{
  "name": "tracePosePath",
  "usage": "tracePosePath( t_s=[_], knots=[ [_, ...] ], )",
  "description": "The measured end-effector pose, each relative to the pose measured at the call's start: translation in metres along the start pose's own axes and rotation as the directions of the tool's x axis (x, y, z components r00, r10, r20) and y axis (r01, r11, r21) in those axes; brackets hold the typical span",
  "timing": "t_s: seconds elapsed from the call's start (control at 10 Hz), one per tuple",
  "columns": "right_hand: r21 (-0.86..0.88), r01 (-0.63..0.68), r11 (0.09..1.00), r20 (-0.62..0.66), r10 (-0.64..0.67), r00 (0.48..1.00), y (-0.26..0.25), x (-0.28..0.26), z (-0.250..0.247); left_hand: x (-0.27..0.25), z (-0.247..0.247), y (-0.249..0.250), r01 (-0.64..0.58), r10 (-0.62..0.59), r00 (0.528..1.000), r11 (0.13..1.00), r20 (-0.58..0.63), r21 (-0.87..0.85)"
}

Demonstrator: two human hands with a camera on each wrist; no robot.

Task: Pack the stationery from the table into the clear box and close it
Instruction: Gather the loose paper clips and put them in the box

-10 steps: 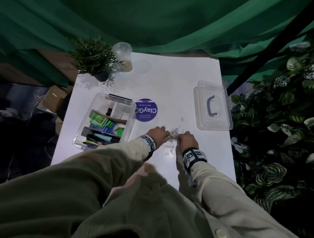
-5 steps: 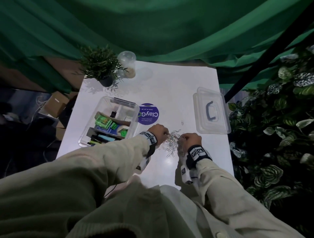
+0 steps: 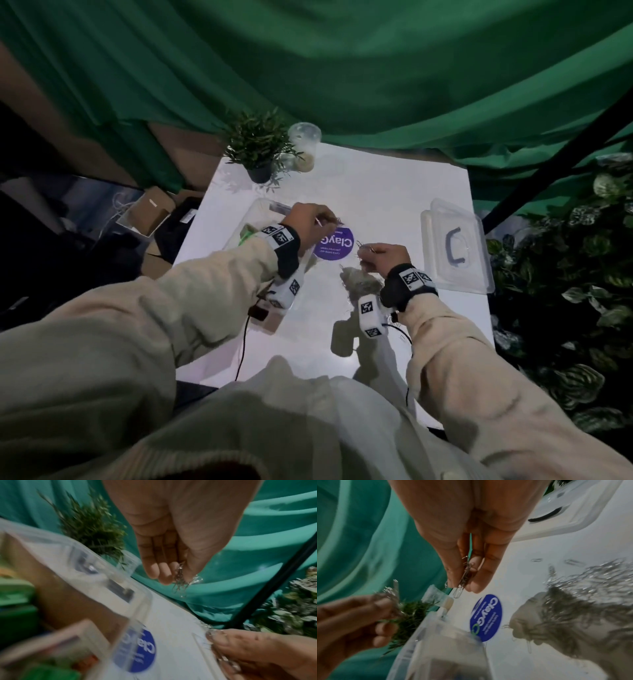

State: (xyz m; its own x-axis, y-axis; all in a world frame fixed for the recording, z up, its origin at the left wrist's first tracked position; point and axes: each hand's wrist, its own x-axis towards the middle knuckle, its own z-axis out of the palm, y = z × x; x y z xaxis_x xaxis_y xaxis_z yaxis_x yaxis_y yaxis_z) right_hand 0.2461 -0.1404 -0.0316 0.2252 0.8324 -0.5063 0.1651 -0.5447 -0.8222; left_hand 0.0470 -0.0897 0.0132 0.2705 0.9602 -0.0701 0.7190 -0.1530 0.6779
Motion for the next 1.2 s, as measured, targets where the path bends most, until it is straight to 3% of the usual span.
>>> tracePosePath(
  t_s=[0.1, 0.3, 0.4, 0.5, 0.6, 0.7, 0.8, 0.9, 1.0, 1.2],
  knots=[
    [0.021, 0.011, 1.000, 0.070, -0.012, 0.997, -0.026, -0.002, 0.024, 0.007, -0.023, -0.023, 0.109, -0.107, 0.994, 0.987, -0.023, 0.117],
    [-0.011, -0.016, 1.000, 0.174, 0.018, 0.985, -0.061, 0.005, 0.073, 0.004, -0.028, -0.038, 0.174, -0.231, 0.965, 0.917, 0.121, 0.358],
    [-0.012, -0.039, 0.999, 0.235, 0.041, 0.971, -0.066, 0.008, 0.090, -0.002, -0.024, -0.040, 0.162, -0.231, 0.959, 0.922, 0.164, 0.353],
    [-0.094, -0.085, 0.992, 0.177, 0.101, 0.979, -0.075, 0.000, 0.099, -0.005, -0.028, -0.047, 0.157, -0.222, 0.960, 0.930, 0.170, 0.331],
    [-0.394, 0.037, 0.918, 0.147, 0.023, 0.989, -0.079, 0.010, 0.101, -0.007, -0.032, -0.057, 0.168, -0.222, 0.965, 0.934, 0.143, 0.315],
    [-0.607, 0.164, 0.777, 0.109, -0.123, 0.986, -0.086, 0.001, 0.108, -0.008, -0.032, -0.063, 0.191, -0.228, 0.967, 0.946, 0.117, 0.261],
    [-0.672, 0.225, 0.706, 0.152, -0.166, 0.974, -0.097, -0.007, 0.111, -0.008, -0.032, -0.064, 0.209, -0.240, 0.964, 0.950, 0.113, 0.232],
    [-0.636, 0.198, 0.746, 0.158, -0.126, 0.979, -0.093, -0.006, 0.108, -0.008, -0.033, -0.063, 0.214, -0.247, 0.962, 0.949, 0.121, 0.233],
    [-0.348, 0.085, 0.933, 0.113, -0.048, 0.992, -0.087, 0.002, 0.102, -0.009, -0.032, -0.061, 0.217, -0.250, 0.961, 0.945, 0.114, 0.243],
    [0.025, 0.062, 0.998, -0.008, -0.061, 0.998, -0.069, -0.009, 0.071, -0.008, -0.032, -0.039, 0.224, -0.236, 0.971, 0.951, 0.031, 0.211]
  ],
)
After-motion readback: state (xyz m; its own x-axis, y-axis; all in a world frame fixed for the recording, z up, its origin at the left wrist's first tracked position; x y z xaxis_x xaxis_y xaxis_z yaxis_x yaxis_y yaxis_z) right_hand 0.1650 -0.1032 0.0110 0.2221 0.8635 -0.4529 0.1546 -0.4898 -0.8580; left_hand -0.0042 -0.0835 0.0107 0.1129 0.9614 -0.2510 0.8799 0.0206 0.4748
